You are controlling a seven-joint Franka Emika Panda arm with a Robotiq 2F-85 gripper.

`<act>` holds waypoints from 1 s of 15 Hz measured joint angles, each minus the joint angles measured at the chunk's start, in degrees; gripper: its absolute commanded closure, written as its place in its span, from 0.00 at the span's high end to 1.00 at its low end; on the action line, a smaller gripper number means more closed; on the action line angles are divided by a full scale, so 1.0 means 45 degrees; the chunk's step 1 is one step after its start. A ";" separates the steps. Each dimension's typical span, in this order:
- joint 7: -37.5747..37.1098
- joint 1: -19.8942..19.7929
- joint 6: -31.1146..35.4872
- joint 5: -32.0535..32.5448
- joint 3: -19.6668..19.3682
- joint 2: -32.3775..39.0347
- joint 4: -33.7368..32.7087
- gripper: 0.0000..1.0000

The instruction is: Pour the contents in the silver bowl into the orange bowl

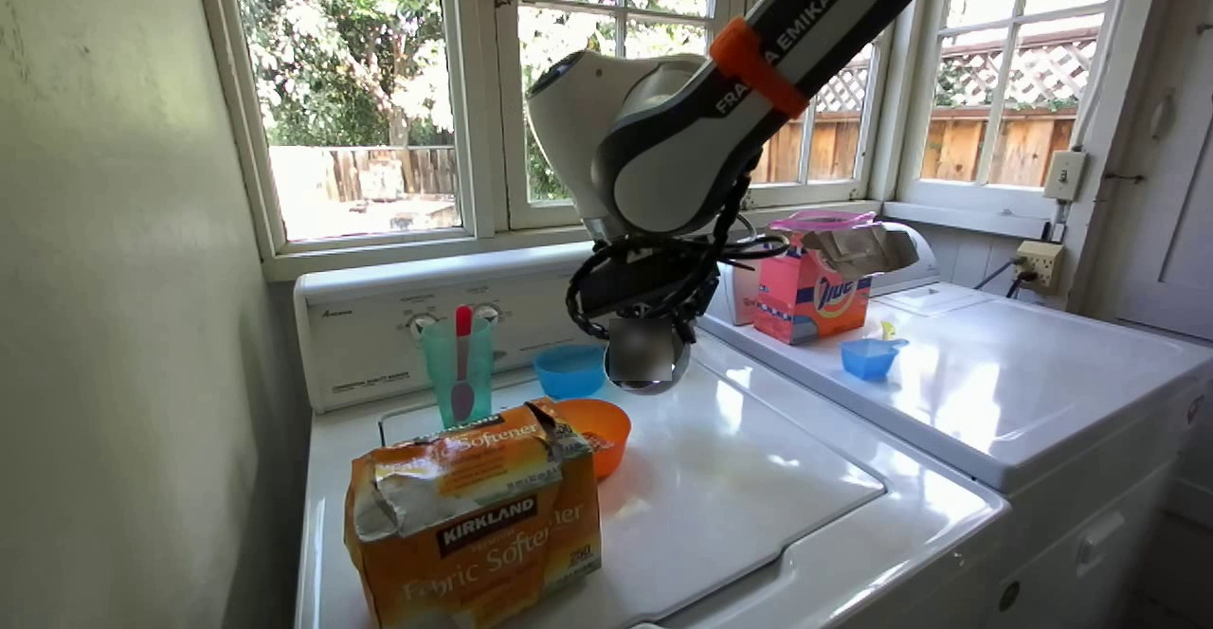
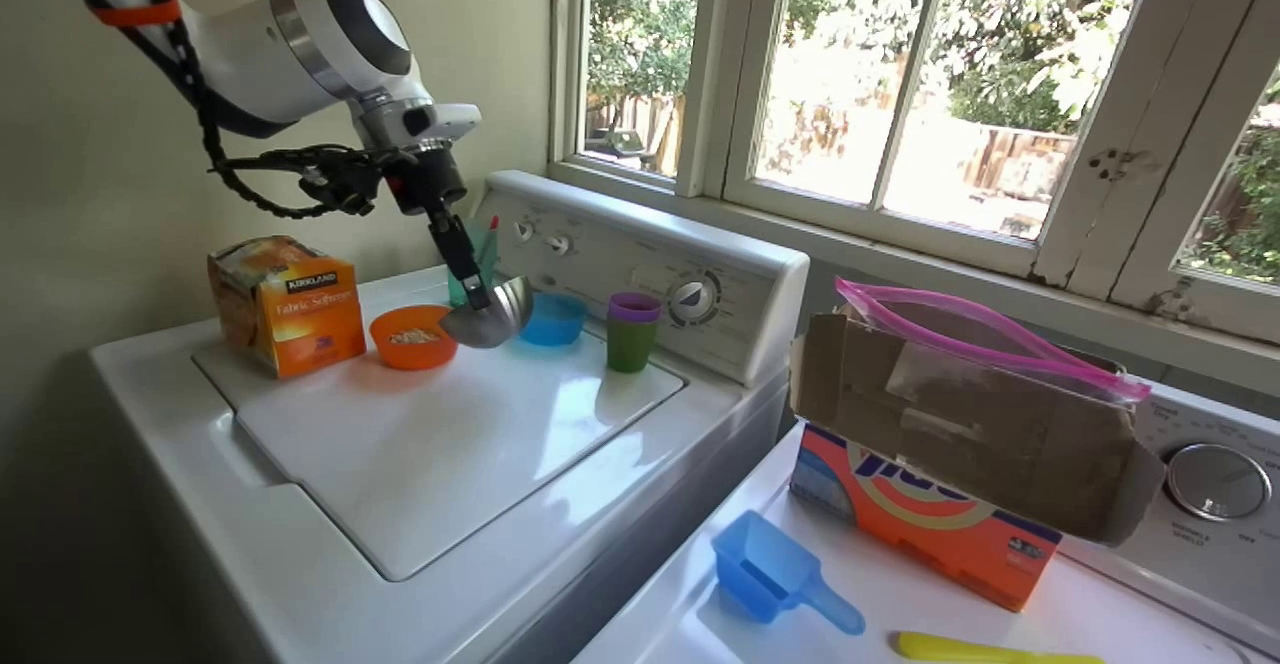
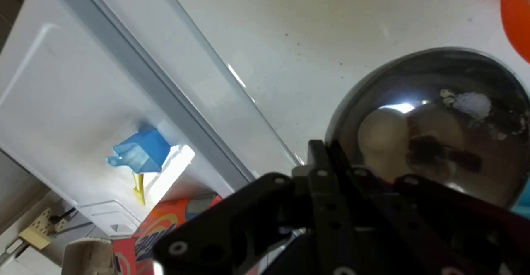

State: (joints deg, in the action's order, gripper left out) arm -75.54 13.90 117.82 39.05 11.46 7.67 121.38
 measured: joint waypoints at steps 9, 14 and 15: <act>0.0600 -0.1190 0.2986 -0.4131 -0.1171 -0.0306 0.1249 0.01; 0.1794 -0.1685 0.7137 -0.5904 -0.1557 -0.0394 0.2863 0.01; 0.2325 -0.1759 0.7533 -0.6687 -0.1561 -0.0387 0.3119 0.01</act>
State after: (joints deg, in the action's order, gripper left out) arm -65.08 5.98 151.72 8.96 4.44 5.93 135.41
